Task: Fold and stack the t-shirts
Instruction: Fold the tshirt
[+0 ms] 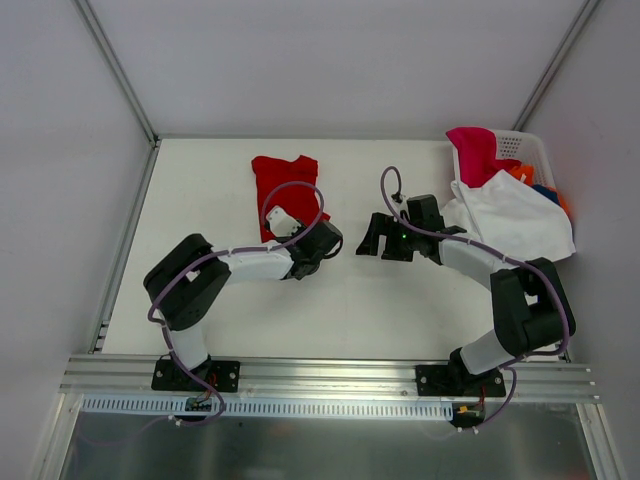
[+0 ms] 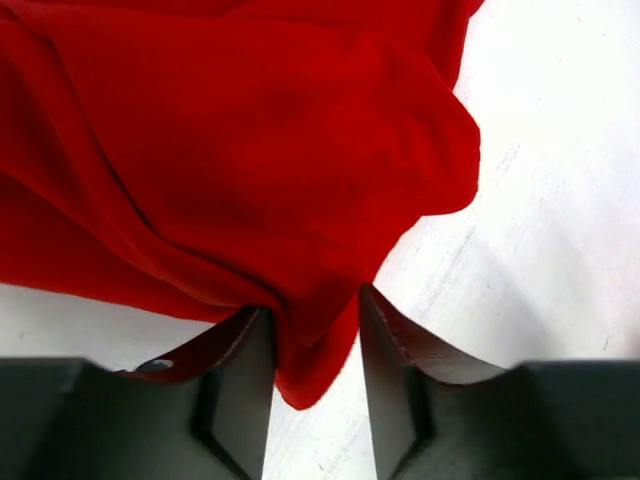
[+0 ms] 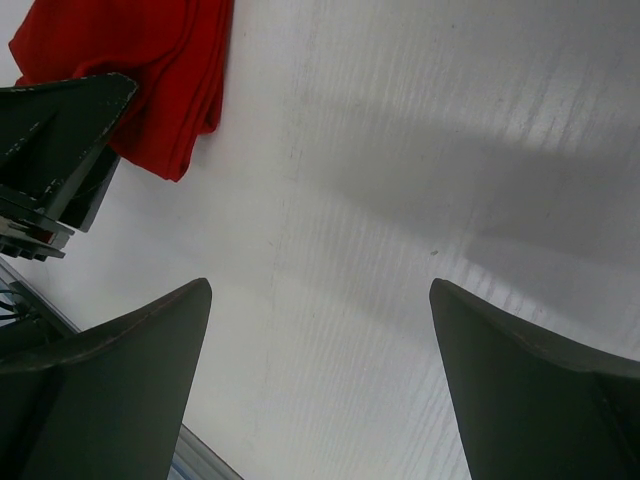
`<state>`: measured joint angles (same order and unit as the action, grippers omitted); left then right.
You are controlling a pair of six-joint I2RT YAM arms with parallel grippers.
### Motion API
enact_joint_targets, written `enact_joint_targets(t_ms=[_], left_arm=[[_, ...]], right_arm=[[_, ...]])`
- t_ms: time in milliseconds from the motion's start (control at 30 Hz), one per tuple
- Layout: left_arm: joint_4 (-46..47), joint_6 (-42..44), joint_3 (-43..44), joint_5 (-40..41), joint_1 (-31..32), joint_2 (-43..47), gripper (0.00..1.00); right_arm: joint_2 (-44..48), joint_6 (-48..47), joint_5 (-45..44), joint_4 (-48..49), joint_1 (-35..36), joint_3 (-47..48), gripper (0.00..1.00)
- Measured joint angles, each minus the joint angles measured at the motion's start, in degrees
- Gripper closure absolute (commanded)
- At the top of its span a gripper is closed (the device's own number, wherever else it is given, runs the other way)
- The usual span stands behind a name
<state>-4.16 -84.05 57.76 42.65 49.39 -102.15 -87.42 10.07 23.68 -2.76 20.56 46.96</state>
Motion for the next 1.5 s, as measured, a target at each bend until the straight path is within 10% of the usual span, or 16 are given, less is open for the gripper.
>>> enact_joint_targets(t_ms=[267,633,1033,1500], left_arm=[[0.0,1.2,0.0,-0.2,-0.8,-1.6,1.00],[-0.2,12.0,3.3,-2.5,-0.6,-1.8,1.00],[-0.7,32.6,1.8,-8.7,4.4,20.2,1.00],[-3.1,34.8,-14.3,-38.8,10.4,27.1,1.00]], right_arm=[[0.0,0.0,0.0,0.0,0.0,0.0,0.05],[-0.2,0.0,0.0,0.0,0.0,-0.1,0.05],[0.7,0.0,-0.5,-1.1,0.0,-0.1,0.05],[10.1,-0.7,-4.2,-9.5,0.0,0.0,0.05]])
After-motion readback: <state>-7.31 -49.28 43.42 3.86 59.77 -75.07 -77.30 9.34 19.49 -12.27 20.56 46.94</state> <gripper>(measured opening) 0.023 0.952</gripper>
